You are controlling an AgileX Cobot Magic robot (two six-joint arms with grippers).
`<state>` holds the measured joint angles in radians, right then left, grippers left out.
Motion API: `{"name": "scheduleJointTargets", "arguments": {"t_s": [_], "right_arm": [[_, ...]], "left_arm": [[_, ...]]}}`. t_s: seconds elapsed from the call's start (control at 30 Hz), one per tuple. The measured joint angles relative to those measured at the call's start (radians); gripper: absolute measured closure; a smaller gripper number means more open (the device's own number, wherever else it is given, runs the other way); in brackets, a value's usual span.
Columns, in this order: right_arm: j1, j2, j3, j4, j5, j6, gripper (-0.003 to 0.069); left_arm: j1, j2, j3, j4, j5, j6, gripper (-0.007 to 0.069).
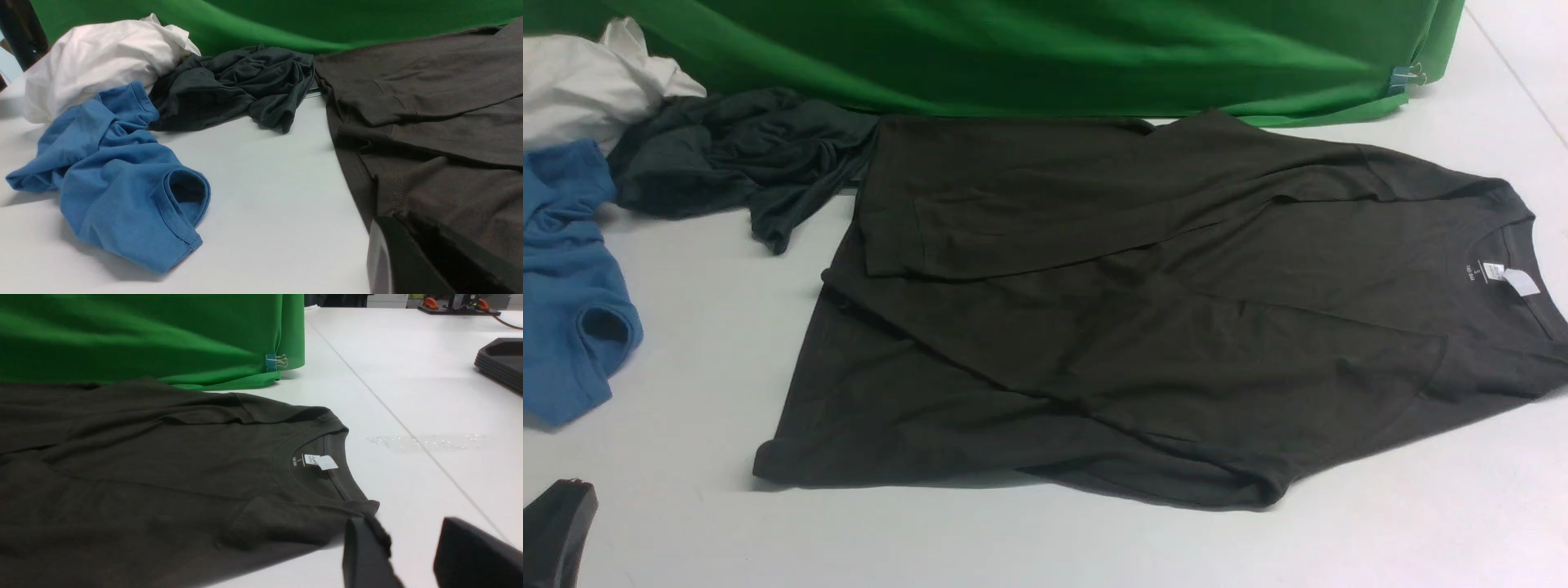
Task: Fold a long-sleeved shirt on a white desktop.
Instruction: 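Grasp the near edge of the shirt at its hem and shoulder corners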
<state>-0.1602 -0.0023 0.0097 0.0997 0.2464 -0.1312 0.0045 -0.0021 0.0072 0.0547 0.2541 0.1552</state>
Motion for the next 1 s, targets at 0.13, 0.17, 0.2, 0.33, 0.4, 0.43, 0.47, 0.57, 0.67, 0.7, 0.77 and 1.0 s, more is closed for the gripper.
{"name": "scheduleJointTargets", "arguments": {"t_s": [0.13,0.17,0.2,0.33,0.4,0.43,0.47,0.57,0.67,0.7,0.77,1.0], "right_arm": [[0.000,0.000,0.000,0.000,0.000,0.000,0.0417],[0.000,0.000,0.000,0.000,0.000,0.000,0.0417],[0.000,0.000,0.000,0.000,0.000,0.000,0.0417],[0.000,0.000,0.000,0.000,0.000,0.000,0.0417],[0.000,0.000,0.000,0.000,0.000,0.000,0.0417],[0.000,0.000,0.000,0.000,0.000,0.000,0.0417],[0.000,0.000,0.000,0.000,0.000,0.000,0.0417],[0.000,0.000,0.000,0.000,0.000,0.000,0.0417],[0.000,0.000,0.000,0.000,0.000,0.000,0.0417],[0.000,0.000,0.000,0.000,0.000,0.000,0.0417],[0.000,0.000,0.000,0.000,0.000,0.000,0.0417],[0.000,0.000,0.000,0.000,-0.105,0.010,0.0417]], "left_arm": [[0.000,0.000,0.000,0.000,0.000,0.000,0.0605],[0.000,0.000,0.000,0.000,0.000,0.000,0.0605],[0.000,0.000,0.000,0.000,0.000,0.000,0.0605],[0.000,0.000,0.000,0.000,0.000,0.000,0.0605],[0.000,0.000,0.000,0.000,0.000,0.000,0.0605],[0.000,0.000,0.000,-0.001,0.000,0.000,0.0605],[0.000,0.000,0.000,-0.001,-0.001,0.000,0.0605],[0.000,0.000,0.000,-0.003,-0.003,0.000,0.0605],[0.000,0.000,0.000,-0.003,-0.004,0.000,0.0605],[0.000,0.000,0.000,-0.004,-0.004,0.000,0.0605],[0.000,0.000,0.000,-0.004,-0.004,0.000,0.0605],[0.000,0.000,0.000,-0.047,-0.040,-0.009,0.0605]]}}
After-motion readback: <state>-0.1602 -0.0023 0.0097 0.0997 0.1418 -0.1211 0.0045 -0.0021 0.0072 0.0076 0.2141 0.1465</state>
